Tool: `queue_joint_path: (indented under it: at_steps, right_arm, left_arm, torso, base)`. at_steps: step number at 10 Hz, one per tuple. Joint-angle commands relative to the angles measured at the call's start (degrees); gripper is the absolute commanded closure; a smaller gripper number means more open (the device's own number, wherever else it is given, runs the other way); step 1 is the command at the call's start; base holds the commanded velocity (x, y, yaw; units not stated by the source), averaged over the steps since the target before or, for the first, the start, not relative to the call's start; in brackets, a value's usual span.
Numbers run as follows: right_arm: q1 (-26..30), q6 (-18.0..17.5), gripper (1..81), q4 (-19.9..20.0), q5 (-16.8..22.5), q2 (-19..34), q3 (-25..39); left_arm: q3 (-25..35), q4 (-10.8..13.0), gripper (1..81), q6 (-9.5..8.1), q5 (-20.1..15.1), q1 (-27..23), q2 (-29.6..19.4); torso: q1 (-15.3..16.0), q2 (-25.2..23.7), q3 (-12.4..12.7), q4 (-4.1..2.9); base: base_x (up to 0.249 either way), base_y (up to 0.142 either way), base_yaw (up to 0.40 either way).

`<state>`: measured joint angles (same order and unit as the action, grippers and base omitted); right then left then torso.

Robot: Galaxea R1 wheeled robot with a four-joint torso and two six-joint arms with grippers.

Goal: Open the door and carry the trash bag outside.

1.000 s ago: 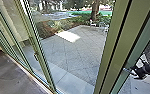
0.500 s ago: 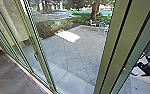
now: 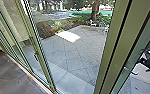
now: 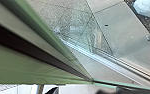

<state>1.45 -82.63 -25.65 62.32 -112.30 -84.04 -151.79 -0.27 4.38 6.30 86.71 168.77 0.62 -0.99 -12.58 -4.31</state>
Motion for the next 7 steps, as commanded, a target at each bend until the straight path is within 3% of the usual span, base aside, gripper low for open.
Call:
queue_joint_path:
  at_steps: [1, 5, 7]
  right_arm:
    - [12.7, 5.5, 1.0, -7.8, 3.8, 1.3, 0.6]
    - [15.9, 9.9, 1.0, -10.6, 10.1, -0.1, 2.6]
    - [14.6, 15.2, 1.0, -16.4, 12.4, 0.3, 4.2]
  left_arm:
    - [0.3, 0.4, 81.1, 0.02, -3.4, -0.7, 0.0]
    - [0.3, 0.3, 81.1, 0.02, -3.4, -0.7, 0.0]
    - [0.1, 0.2, 81.1, 0.02, -3.4, -0.7, 0.1]
  torso:
    - [0.0, 0.0, 0.0, 0.00]
    - [0.0, 0.0, 0.0, -0.02]
    - [0.0, 0.0, 0.0, -0.02]
  base:
    - [0.000, 0.000, 0.000]
    - [0.000, 0.000, 0.000]
    - [0.000, 0.000, 0.000]
